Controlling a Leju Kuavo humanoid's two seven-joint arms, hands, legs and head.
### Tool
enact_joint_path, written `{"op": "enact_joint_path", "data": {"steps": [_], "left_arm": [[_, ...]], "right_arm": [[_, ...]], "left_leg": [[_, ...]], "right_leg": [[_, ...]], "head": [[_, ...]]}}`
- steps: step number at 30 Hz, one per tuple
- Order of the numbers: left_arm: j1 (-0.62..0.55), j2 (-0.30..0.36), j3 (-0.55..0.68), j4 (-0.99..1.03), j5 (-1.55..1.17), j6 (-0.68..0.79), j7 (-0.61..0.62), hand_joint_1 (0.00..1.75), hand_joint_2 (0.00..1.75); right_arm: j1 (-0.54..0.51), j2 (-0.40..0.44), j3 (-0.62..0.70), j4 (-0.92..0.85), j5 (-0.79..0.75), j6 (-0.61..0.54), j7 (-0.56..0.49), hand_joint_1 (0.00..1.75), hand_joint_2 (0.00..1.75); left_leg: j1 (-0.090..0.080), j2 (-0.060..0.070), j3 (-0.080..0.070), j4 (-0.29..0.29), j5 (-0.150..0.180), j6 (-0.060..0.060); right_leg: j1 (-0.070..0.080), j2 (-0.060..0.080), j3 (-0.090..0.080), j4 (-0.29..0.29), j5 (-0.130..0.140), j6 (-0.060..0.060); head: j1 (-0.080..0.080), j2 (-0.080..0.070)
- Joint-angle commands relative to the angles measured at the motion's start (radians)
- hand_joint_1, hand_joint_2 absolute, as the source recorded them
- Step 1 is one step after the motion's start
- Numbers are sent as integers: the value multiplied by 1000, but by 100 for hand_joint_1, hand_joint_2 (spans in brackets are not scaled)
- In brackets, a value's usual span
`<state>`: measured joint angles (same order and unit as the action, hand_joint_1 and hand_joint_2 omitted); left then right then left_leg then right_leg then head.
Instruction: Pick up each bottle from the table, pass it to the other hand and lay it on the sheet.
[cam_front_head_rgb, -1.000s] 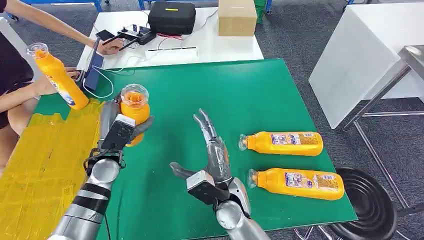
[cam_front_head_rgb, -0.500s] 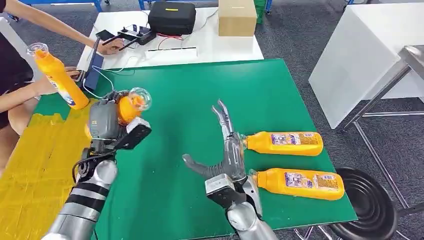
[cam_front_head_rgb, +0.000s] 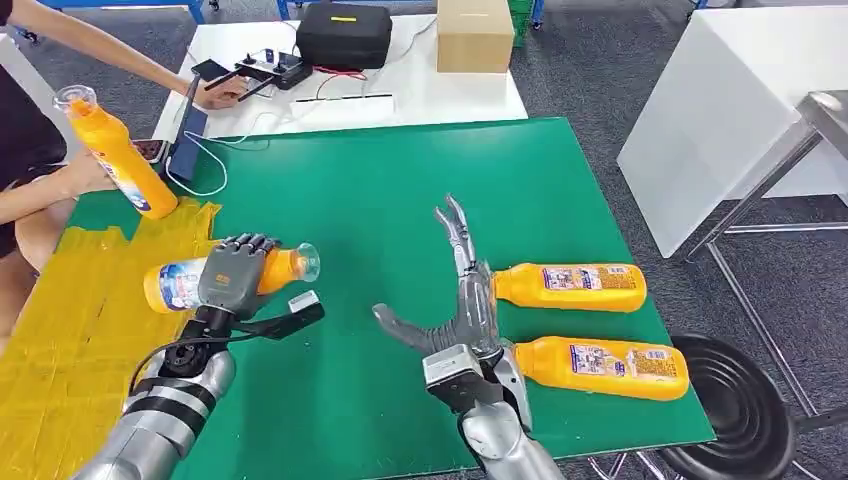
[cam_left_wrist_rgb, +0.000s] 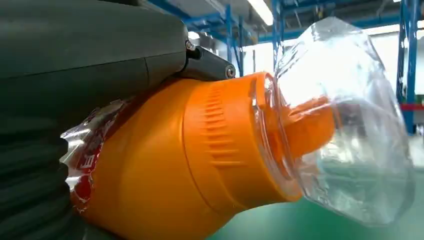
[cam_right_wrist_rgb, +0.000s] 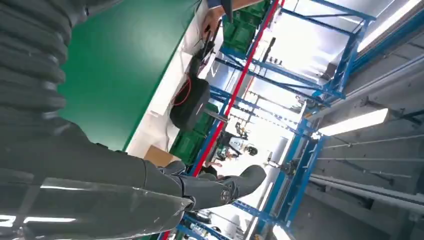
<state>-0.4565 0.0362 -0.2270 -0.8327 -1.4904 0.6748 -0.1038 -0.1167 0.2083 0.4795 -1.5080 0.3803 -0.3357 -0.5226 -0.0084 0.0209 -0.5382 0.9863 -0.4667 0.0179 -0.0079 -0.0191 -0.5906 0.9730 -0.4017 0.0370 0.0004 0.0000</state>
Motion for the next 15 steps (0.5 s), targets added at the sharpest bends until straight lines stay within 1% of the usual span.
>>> {"op": "enact_joint_path", "data": {"steps": [1, 12, 13, 14, 15], "left_arm": [[-90, 5, -5, 279, 91, -14, -49, 175, 175], [-94, 0, 6, 294, 111, -19, -61, 175, 175], [-96, -5, 20, 303, 138, -23, -77, 175, 175], [-88, -47, 102, 295, 328, -96, -207, 0, 175], [-88, -47, 102, 295, 328, -96, -207, 0, 175]], "right_arm": [[-38, -49, 16, 14, -4, -4, -2, 0, 175], [-39, -50, 18, 16, -4, -5, -2, 0, 175], [-39, -52, 18, 17, -3, -5, -1, 0, 175], [-40, -56, 21, 19, 23, -14, 11, 0, 175], [-40, -56, 21, 19, 23, -14, 11, 0, 175]], "left_leg": [[2, -2, 3, 0, -1, -2], [1, -1, 1, 0, 0, -1], [1, -1, 2, 0, -1, -1], [1, 0, 1, 0, 0, -1], [2, -1, 3, 0, -1, -2]], "right_leg": [[2, 1, 4, -1, -1, -1], [1, 1, 2, -1, 0, 0], [1, 1, 2, -1, 0, -1], [1, 1, 1, -1, 0, 0], [2, 1, 3, -1, -1, -1]], "head": [[0, 0], [0, 0], [0, 0], [0, 0], [0, 0]]}}
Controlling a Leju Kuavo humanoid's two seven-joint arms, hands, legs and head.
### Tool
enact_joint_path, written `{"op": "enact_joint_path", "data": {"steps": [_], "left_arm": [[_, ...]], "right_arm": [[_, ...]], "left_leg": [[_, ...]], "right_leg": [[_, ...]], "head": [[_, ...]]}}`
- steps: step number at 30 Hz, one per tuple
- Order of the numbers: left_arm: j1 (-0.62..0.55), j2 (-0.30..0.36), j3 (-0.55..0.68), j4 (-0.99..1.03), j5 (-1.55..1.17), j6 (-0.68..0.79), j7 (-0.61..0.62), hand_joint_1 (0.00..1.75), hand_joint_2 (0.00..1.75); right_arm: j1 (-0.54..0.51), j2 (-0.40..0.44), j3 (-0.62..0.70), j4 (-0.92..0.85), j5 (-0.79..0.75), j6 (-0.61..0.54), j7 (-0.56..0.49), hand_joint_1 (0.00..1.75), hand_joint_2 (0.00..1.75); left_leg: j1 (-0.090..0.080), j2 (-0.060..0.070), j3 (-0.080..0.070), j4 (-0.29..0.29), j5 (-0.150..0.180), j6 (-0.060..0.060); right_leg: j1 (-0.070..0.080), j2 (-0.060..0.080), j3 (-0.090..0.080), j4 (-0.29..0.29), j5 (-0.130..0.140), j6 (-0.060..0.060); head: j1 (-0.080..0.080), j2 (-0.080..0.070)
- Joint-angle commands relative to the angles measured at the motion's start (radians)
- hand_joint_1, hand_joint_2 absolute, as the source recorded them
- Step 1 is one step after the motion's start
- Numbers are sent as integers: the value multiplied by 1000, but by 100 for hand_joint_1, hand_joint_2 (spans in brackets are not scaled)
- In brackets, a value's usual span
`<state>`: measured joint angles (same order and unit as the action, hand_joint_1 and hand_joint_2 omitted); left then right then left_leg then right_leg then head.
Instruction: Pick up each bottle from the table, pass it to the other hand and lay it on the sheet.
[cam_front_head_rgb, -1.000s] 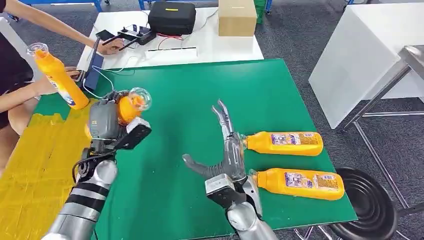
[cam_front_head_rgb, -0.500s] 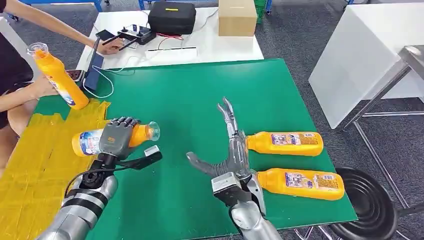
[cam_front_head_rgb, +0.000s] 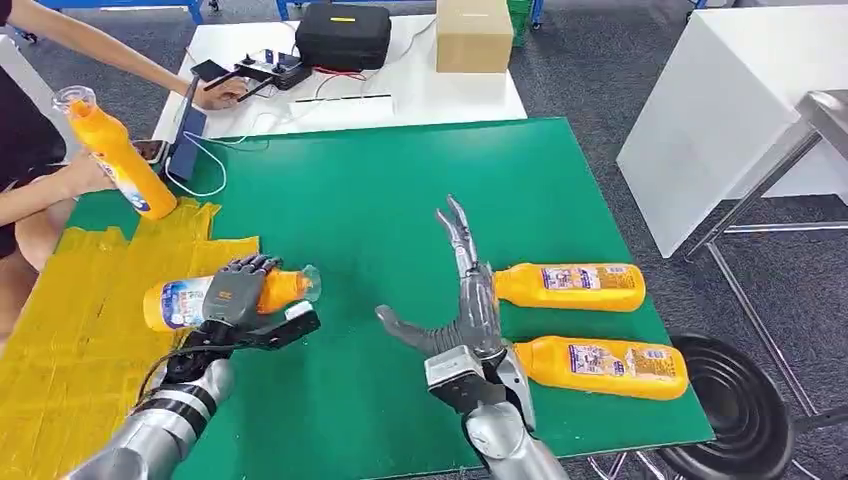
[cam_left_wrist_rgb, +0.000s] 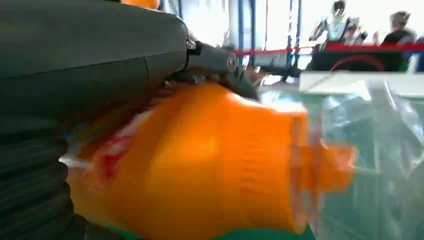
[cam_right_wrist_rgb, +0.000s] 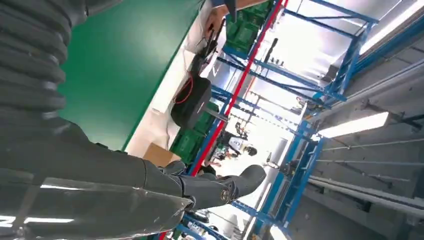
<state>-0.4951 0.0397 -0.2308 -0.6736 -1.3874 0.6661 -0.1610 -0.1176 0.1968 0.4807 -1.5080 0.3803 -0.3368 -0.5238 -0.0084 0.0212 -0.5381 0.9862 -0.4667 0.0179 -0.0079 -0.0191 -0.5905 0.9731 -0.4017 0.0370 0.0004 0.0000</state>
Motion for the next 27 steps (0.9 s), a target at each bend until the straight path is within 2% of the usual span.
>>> {"op": "enact_joint_path", "data": {"steps": [1, 4, 23, 27], "left_arm": [[-44, -55, 117, 120, 255, -100, -164, 0, 175], [-19, -63, 152, 57, 394, -198, -259, 0, 175], [-19, -63, 152, 57, 394, -198, -259, 0, 175], [11, -54, 143, -5, 458, -234, -294, 0, 175]], "right_arm": [[-39, -45, 20, 20, 26, -13, 13, 0, 175], [-32, -43, 19, 17, 28, -17, 13, 0, 175], [-32, -43, 19, 17, 28, -17, 13, 0, 175], [-27, -44, 15, 13, 29, -15, 12, 0, 175]], "left_leg": [[1, -1, 1, 0, 0, -1], [1, -2, 1, 0, -1, -1], [1, -2, 1, 0, 0, -1], [2, -2, 2, 0, -1, -1]], "right_leg": [[1, 0, 1, 0, 0, 0], [1, 0, 2, -1, -1, 0], [1, 1, 1, -1, 0, 0], [1, 1, 3, -1, -1, -1]], "head": [[0, 0], [0, 0], [0, 0], [0, 0]]}}
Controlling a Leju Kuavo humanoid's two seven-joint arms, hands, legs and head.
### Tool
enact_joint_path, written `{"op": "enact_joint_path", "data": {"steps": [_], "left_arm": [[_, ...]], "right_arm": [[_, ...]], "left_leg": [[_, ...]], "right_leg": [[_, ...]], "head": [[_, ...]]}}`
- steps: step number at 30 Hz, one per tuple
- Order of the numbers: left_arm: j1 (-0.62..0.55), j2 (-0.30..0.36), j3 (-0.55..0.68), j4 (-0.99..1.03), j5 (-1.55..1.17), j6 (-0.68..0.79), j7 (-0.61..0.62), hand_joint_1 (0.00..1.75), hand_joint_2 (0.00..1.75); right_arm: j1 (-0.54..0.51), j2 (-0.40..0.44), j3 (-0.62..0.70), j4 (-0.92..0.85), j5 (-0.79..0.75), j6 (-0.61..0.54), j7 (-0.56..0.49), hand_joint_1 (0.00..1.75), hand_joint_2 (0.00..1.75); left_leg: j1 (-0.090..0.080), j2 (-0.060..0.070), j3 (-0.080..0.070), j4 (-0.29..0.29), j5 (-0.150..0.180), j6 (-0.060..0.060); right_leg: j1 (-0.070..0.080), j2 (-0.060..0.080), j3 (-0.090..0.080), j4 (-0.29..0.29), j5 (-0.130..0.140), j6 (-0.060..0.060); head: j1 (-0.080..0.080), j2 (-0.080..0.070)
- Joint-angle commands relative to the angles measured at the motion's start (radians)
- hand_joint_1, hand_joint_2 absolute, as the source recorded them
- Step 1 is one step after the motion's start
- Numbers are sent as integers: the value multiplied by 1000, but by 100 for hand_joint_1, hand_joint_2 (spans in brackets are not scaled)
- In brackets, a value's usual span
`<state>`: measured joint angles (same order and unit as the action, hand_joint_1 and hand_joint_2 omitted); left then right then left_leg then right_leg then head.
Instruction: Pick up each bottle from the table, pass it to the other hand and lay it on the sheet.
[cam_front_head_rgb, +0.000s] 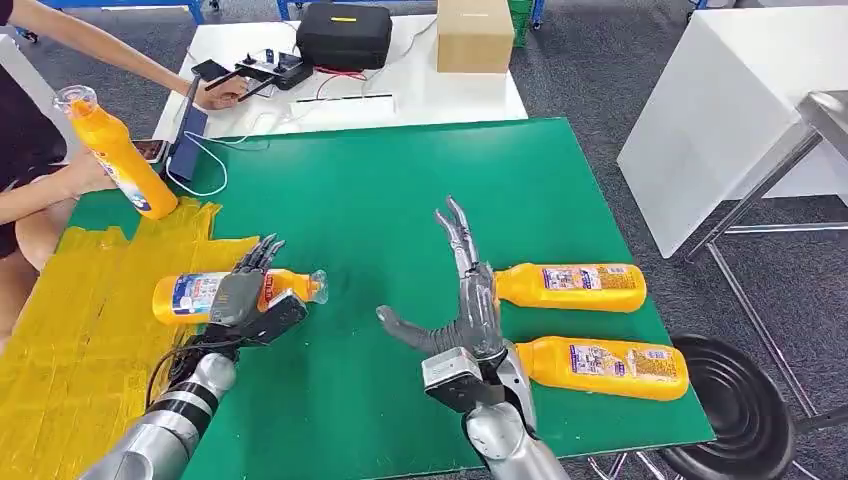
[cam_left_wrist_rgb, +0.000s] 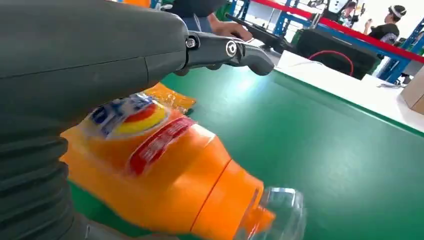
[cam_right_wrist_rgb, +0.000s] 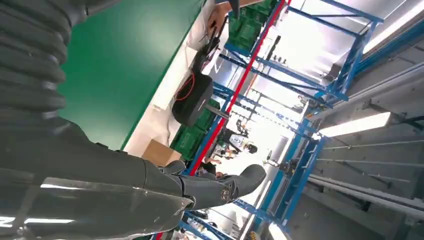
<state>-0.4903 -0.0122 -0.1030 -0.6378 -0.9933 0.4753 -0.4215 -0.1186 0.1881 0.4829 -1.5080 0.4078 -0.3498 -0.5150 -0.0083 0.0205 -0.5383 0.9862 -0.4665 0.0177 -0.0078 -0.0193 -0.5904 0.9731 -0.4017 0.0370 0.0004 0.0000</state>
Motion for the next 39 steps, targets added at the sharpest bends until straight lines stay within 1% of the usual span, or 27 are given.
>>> {"op": "enact_joint_path", "data": {"steps": [1, 4, 5, 7, 8, 9, 10, 11, 13, 16, 17, 18, 19, 21, 22, 23, 24, 25, 26, 27, 29, 31, 32, 33, 34, 36, 39], "left_arm": [[20, 2, 4, -67, 77, -52, -40, 0, 175], [70, -8, 6, -182, 201, -107, -127, 0, 175], [104, -18, 13, -270, 294, -165, -184, 0, 175], [172, -27, 19, -457, 446, -269, -235, 0, 175], [200, -28, 21, -540, 489, -301, -234, 0, 175], [224, -29, 25, -612, 539, -340, -230, 0, 175], [297, -25, 42, -785, 727, -463, -277, 0, 175], [345, -25, 61, -876, 759, -510, -255, 0, 175], [396, -44, 93, -959, 787, -584, -230, 0, 175], [405, -56, 82, -944, 791, -621, -228, 0, 175], [403, -57, 69, -932, 784, -628, -226, 0, 175], [401, -55, 61, -925, 781, -628, -227, 0, 175], [401, -56, 60, -925, 780, -627, -227, 0, 175], [401, -56, 60, -925, 780, -627, -227, 0, 175], [400, -55, 57, -923, 780, -629, -227, 0, 175], [401, -55, 53, -928, 780, -631, -227, 0, 175], [405, -57, 48, -938, 780, -630, -223, 0, 175], [408, -70, 47, -950, 766, -604, -220, 0, 175], [415, -78, 40, -967, 728, -556, -208, 0, 175], [423, -86, 19, -984, 703, -531, -203, 0, 175], [445, -84, -40, -1021, 681, -509, -197, 0, 175], [451, -68, -96, -1025, 666, -491, -185, 0, 175], [444, -63, -108, -1015, 663, -486, -178, 0, 175], [436, -57, -116, -998, 667, -485, -169, 0, 175], [421, -52, -120, -974, 686, -502, -154, 0, 175], [396, -38, -128, -923, 724, -552, -131, 0, 175], [365, -32, -133, -852, 732, -571, -116, 0, 175]], "right_arm": [[-23, -34, 9, 11, 1, -3, 2, 0, 175], [-20, -35, 1, 9, 1, -2, -2, 0, 175], [-18, -37, -3, 8, 3, -4, -3, 0, 175], [-16, -45, -8, 2, 23, -9, -2, 0, 175], [-14, -52, -11, -2, 49, -17, 10, 0, 175], [-13, -60, -14, -5, 87, -28, 29, 0, 175], [-12, -131, -12, -32, 268, -64, 156, 0, 175], [-1, -169, -31, -66, 293, -60, 178, 0, 175], [22, -217, -85, -106, 391, -43, 226, 0, 175], [28, -276, -138, -103, 478, -4, 296, 0, 175], [26, -313, -163, -87, 531, 20, 340, 0, 175], [27, -319, -181, -84, 529, 20, 334, 0, 175], [27, -322, -184, -83, 528, 22, 332, 0, 175], [27, -322, -184, -83, 528, 22, 332, 0, 175], [28, -332, -183, -88, 559, 34, 360, 0, 175], [31, -352, -193, -95, 563, 46, 375, 0, 175], [33, -375, -213, -102, 558, 59, 380, 0, 175], [35, -390, -241, -104, 554, 60, 390, 0, 175], [39, -402, -268, -108, 547, 70, 394, 0, 175], [53, -415, -301, -117, 543, 75, 397, 0, 175], [85, -437, -372, -128, 531, 110, 395, 0, 175], [97, -446, -438, -111, 511, 138, 380, 0, 175], [89, -450, -455, -89, 505, 153, 376, 0, 175], [76, -455, -467, -64, 503, 166, 375, 0, 175], [58, -466, -475, -29, 507, 187, 378, 0, 175], [25, -479, -478, 32, 511, 210, 379, 0, 175], [-18, -486, -461, 111, 534, 229, 383, 0, 175]], "left_leg": [[1, -1, 2, 0, -1, -1], [1, -1, 1, 0, -1, -1], [2, -1, 3, 0, -2, -2], [1, -1, 1, 0, -1, -1], [2, -1, 2, 1, -2, -1], [2, -1, 1, 1, -2, -1], [1, -1, 0, 1, -1, -1], [1, 0, -1, 1, -1, 0], [3, 1, 2, 2, -4, -1], [1, -2, 1, 0, -1, 0], [2, -3, 3, 1, -3, 0], [2, -6, 4, 1, -3, 0], [0, -4, 1, 0, -1, 0], [0, -4, 0, 1, -1, 0], [-1, -3, 0, 1, -1, 0], [1, -4, 2, 2, -3, -1], [-1, -2, 1, 0, -2, 0], [-1, -3, 0, 0, -1, 0], [1, -4, 3, 1, -3, -2], [-1, -5, 1, 1, -1, 0], [0, -8, 1, 2, -2, 0], [-1, -7, 1, 1, -2, 1], [-1, -5, 0, 0, -1, 1], [0, -8, 3, 1, -3, 0], [-2, -5, 0, 0, -1, 1], [-2, -4, 1, 0, -2, 0], [-2, -3, 2, -1, -1, 0]], "right_leg": [[1, 1, 2, -1, 0, 0], [1, 1, 2, -1, 0, 0], [2, 2, 3, -1, -1, -1], [1, 1, 1, 0, 0, 0], [2, 2, 2, -1, -1, -1], [1, 1, 1, -1, -1, 0], [1, 1, 0, -1, -1, 0], [1, 2, 0, -1, 0, 0], [2, 4, 3, -1, -1, 0], [1, -1, 3, -2, -1, 1], [1, 0, 4, -2, -2, 0], [2, -2, 7, -3, -2, 1], [0, -2, 3, -3, -1, 0], [0, -2, 3, -3, -1, 0], [-1, -1, 1, -2, -1, 0], [1, 0, 5, -2, -2, -1], [-1, 0, 2, -2, 0, 0], [-1, -1, 2, -2, 0, 0], [1, 0, 5, -2, -2, -1], [-1, -3, 2, -2, -1, 0], [-1, -5, 3, -2, -2, 0], [-1, -5, 3, -2, -2, 1], [-2, -4, 2, -2, -1, 1], [0, -5, 6, -3, -3, 1], [-2, -3, 2, -2, -1, 1], [-2, -1, 3, -3, 0, 0], [-3, -1, 3, -4, 1, 0]], "head": [[0, 0], [0, 0], [0, 0], [0, 0], [0, 0], [0, 0], [0, 0], [0, 0], [0, 0], [0, 0], [0, 0], [0, 0], [0, 0], [0, 0], [0, 0], [0, 0], [0, 0], [0, 0], [0, 0], [-1, 0], [-1, 0], [-1, 0], [0, 0], [0, 0], [0, 0], [-1, 0], [0, 0]]}}
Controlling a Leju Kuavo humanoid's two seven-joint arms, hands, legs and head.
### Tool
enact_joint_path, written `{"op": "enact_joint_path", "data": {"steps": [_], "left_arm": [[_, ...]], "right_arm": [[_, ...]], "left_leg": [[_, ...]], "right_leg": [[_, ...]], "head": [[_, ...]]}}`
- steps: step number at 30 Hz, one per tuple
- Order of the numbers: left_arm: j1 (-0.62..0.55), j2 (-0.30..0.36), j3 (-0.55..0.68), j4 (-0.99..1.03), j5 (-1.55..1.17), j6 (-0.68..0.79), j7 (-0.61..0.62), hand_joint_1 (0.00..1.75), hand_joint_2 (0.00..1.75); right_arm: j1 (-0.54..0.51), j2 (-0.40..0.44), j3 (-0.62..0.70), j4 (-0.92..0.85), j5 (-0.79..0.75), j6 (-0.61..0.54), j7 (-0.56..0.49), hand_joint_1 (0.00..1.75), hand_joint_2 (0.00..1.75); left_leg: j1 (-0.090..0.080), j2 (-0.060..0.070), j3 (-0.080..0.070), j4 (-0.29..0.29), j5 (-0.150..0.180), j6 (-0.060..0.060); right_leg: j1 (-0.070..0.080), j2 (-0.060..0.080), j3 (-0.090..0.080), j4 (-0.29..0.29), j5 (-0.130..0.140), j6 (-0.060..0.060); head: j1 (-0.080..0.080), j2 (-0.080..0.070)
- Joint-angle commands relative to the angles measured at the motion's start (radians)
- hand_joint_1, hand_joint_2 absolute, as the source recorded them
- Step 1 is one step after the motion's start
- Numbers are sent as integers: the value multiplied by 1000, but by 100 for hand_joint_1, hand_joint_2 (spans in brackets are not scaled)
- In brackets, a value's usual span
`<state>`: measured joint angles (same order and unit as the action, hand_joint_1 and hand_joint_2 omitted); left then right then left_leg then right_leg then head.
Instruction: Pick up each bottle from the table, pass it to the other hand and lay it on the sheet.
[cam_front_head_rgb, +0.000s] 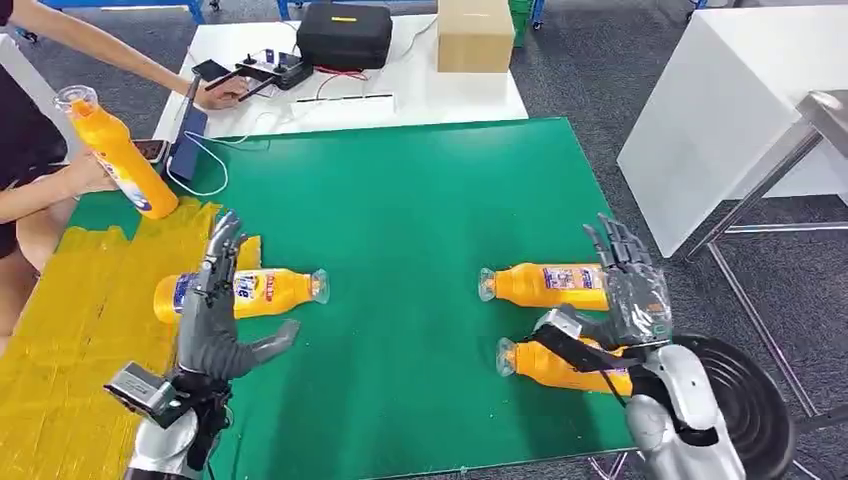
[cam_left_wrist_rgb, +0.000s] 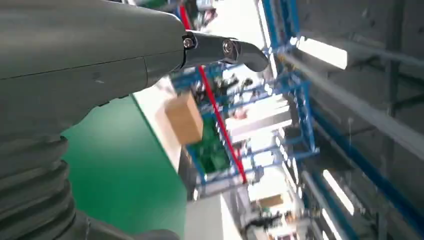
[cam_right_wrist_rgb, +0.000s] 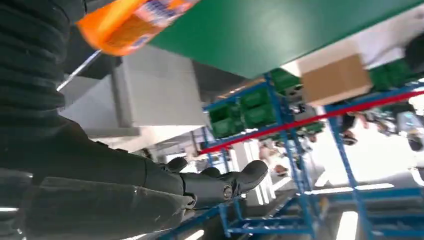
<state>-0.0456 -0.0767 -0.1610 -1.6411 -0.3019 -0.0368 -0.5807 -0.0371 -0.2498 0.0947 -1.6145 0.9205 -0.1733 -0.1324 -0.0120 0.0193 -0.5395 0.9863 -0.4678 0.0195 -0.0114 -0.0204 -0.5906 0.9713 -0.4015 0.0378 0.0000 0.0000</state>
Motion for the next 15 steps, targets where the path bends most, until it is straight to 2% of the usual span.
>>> {"op": "enact_joint_path", "data": {"steps": [1, 8, 12, 15], "left_arm": [[-91, 31, -79, 174, 48, -73, 47, 0, 175], [-100, 30, -82, 177, 54, -81, 48, 0, 175], [-131, 21, -89, 211, 62, -90, 53, 0, 175], [-150, 16, -99, 232, 65, -92, 53, 0, 175]], "right_arm": [[-121, -52, -58, 251, 26, 64, -2, 0, 175], [-173, -67, -15, 305, 40, 98, 8, 0, 175], [-279, -82, 39, 453, 33, 157, 8, 0, 175], [-340, -65, 75, 559, 30, 157, -11, 0, 175]], "left_leg": [[2, -3, 4, -1, 0, -1], [2, -1, 4, -1, 0, -1], [2, 1, 3, 0, 0, 0], [2, 2, 3, 0, 1, 0]], "right_leg": [[1, 0, 5, -2, 0, -1], [2, 2, 4, -1, 1, 0], [1, 3, 3, -1, 1, 1], [1, 4, 3, -1, 2, 1]], "head": [[0, 0], [0, 0], [0, 0], [0, 0]]}}
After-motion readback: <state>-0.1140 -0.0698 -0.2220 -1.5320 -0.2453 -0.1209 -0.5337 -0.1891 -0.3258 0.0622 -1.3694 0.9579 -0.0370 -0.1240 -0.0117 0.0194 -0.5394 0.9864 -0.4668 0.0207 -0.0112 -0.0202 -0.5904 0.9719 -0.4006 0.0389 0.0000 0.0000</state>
